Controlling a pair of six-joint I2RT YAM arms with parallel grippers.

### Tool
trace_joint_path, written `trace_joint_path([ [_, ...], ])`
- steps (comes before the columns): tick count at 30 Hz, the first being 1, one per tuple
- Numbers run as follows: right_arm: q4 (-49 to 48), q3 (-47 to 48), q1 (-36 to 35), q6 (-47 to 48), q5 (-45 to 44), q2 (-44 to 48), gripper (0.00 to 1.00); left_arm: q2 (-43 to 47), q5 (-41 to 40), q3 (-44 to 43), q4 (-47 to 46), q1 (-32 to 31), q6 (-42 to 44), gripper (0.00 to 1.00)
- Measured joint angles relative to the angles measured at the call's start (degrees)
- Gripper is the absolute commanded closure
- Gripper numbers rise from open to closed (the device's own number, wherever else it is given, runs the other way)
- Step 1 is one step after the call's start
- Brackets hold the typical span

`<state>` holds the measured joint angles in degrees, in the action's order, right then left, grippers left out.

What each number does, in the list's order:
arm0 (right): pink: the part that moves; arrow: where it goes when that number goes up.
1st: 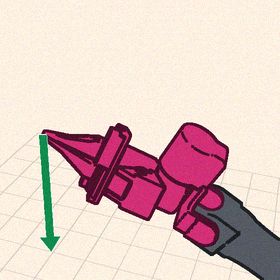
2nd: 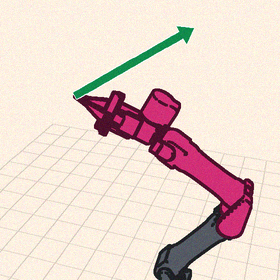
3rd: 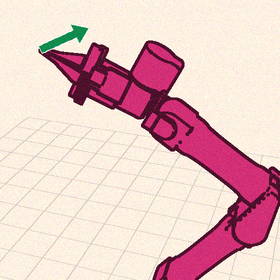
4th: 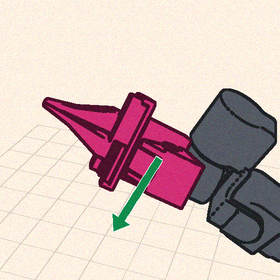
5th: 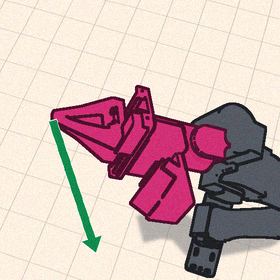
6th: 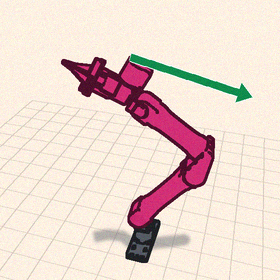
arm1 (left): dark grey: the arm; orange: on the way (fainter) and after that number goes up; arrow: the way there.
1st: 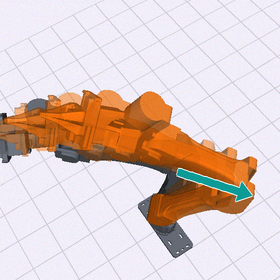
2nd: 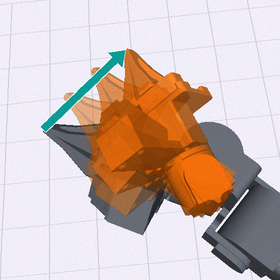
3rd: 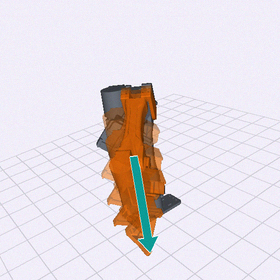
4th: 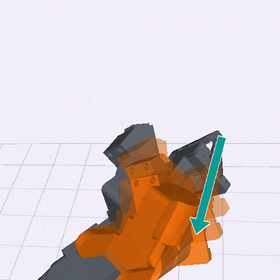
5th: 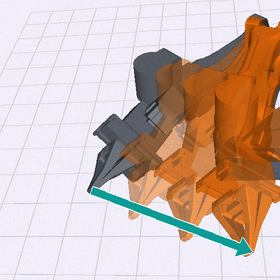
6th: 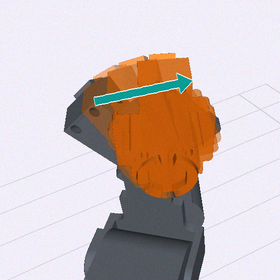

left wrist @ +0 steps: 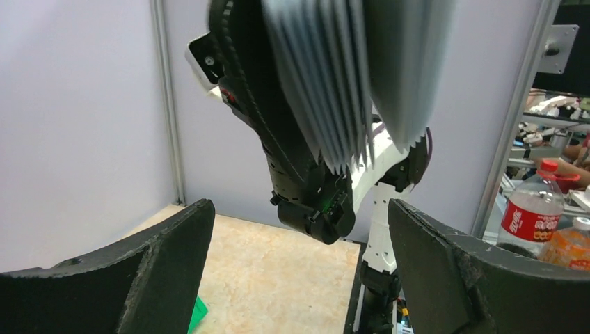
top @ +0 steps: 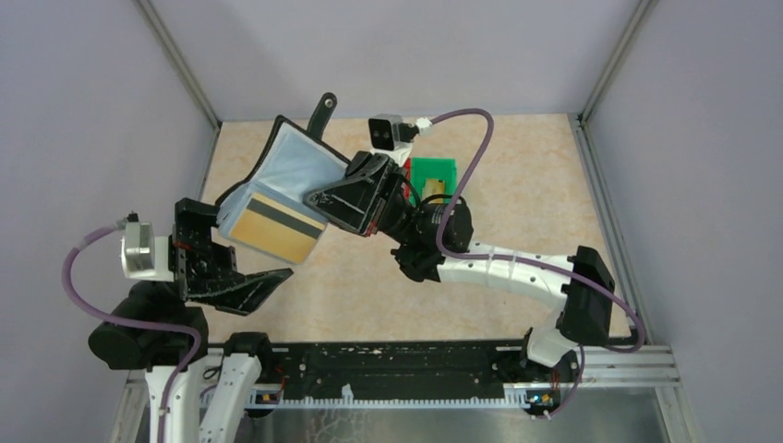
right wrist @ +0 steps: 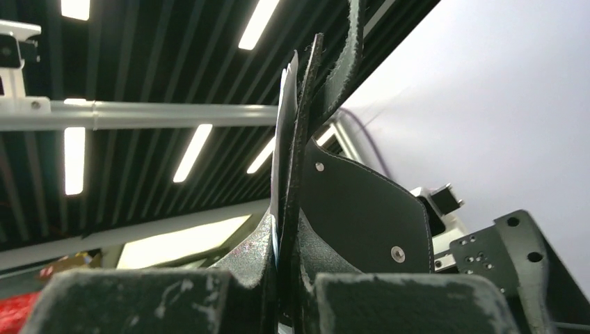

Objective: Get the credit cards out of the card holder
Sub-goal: Remove the credit card from the card holder.

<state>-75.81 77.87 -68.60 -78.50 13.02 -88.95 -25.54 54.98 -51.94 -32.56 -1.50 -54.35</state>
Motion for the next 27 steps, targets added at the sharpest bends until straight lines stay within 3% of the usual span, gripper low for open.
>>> trace_joint_path([
  [7,0.2,1.9,-2.3,-1.1,5.0,-1.3,1.00,0.0,2.4,-3.5,-6.7,0.0,-1.8,0.01],
  [16,0.3,1.2,-2.6,0.7,3.6,-1.4,1.00,0.0,3.5,-7.2,-11.9,0.0,-4.9,0.01],
  [27,5.0,-5.8,-6.0,17.2,0.5,2.7,1.00,0.0,-4.1,-9.3,0.9,0.0,-6.7,0.04],
])
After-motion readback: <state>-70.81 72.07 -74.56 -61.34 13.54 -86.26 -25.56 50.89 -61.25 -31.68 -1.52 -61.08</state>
